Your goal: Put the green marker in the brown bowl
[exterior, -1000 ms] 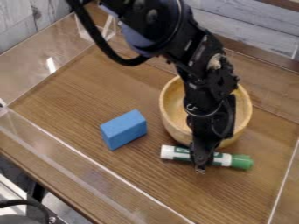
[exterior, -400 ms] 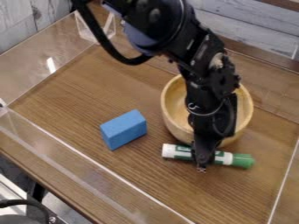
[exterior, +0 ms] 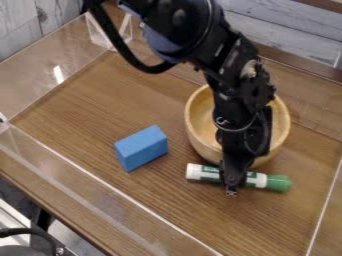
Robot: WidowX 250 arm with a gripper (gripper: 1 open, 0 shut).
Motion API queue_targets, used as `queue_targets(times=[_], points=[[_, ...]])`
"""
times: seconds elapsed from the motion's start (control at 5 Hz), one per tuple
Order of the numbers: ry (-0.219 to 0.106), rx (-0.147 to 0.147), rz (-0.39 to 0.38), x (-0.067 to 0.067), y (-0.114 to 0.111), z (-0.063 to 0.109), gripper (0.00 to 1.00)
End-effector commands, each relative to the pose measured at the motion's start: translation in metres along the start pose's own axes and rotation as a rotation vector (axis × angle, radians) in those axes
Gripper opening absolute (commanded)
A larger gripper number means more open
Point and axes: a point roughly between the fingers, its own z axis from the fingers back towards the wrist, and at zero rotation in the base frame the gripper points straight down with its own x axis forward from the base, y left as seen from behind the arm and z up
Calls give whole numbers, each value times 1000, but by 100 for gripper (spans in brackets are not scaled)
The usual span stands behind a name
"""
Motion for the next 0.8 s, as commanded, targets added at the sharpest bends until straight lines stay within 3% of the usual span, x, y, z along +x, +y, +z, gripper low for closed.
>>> queue_targets(times=[0.0, 0.6], points=[[46, -46, 4, -10, -7, -15, 0], [39, -41, -1, -8, -6, -14, 0]])
